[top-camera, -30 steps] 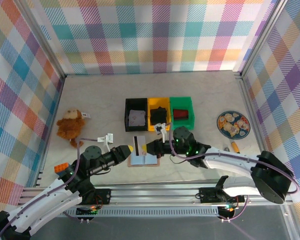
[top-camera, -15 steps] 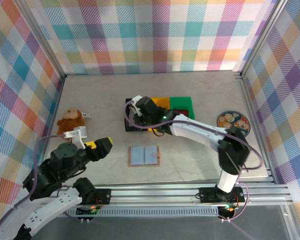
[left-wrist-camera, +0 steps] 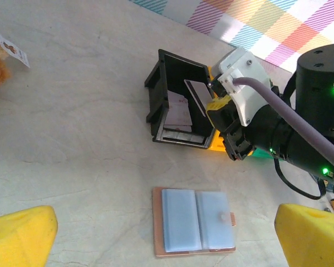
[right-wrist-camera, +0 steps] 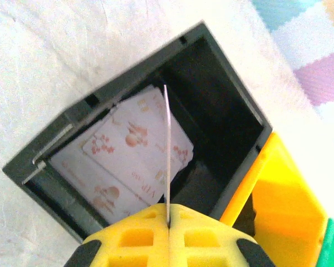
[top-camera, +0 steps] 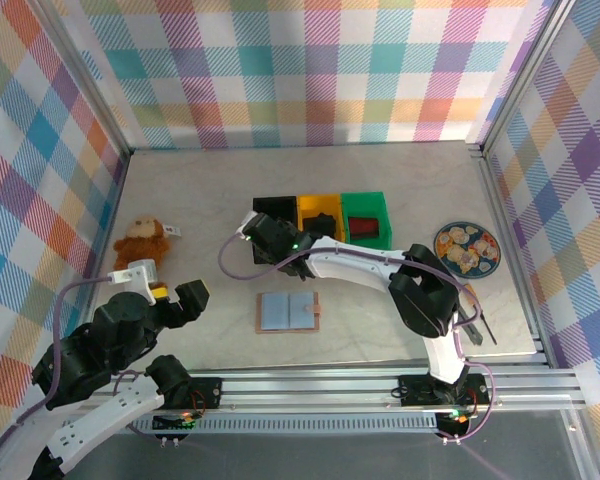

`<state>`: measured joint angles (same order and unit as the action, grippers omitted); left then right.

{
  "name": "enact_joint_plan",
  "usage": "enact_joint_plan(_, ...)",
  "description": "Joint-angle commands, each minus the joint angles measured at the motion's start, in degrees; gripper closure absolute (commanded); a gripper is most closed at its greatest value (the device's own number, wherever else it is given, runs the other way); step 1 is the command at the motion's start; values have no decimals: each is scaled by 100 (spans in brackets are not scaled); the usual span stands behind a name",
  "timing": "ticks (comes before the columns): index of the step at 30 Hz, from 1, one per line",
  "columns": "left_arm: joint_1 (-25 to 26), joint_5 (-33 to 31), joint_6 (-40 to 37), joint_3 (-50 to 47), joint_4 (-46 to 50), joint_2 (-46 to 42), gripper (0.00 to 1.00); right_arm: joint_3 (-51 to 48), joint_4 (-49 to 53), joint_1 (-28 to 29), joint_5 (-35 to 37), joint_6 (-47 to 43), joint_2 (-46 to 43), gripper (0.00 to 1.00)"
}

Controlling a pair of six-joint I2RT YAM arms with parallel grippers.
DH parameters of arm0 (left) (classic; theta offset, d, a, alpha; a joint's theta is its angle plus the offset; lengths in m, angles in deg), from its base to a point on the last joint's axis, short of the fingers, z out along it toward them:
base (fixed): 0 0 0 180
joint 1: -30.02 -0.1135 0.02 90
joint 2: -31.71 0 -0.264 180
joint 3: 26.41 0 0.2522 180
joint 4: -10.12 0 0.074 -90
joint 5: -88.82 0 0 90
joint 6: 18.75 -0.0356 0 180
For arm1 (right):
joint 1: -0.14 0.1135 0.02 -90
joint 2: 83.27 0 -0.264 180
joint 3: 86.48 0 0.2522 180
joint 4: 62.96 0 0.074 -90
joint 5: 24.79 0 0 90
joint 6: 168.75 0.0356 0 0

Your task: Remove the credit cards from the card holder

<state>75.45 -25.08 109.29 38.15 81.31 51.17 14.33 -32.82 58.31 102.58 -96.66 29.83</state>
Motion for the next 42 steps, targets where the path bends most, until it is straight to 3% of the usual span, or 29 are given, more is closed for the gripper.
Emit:
enact_joint_plan(1,-39,-203,-83,30,155,-75,0,-91,-790,31,215,-984,101,100)
enact_joint_plan(8,-41,-272,-61,10,170,-109,0,-369,-1732,10,209,-2129,402,100)
enact_joint_plan(11,-36,-295,-49,4,190,-131,0,-441,-1683,-63,-120,-2151,421,100)
enact_joint_plan(22,-35,-361,-35,-40,168,-161,0,-1010,-2744,-139,289,-2593,175,100)
enact_joint_plan(30,-40,-405,-17,-58,170,-197,0,-1180,-3029,-216,567,-3124,109,100)
enact_joint_plan(33,-40,-414,-21,-87,146,-224,0,-980,-2396,-267,453,-2812,110,100)
enact_joint_plan(42,-37,-405,-25,-93,137,-207,0,-870,-2492,-271,561,-3161,300,100)
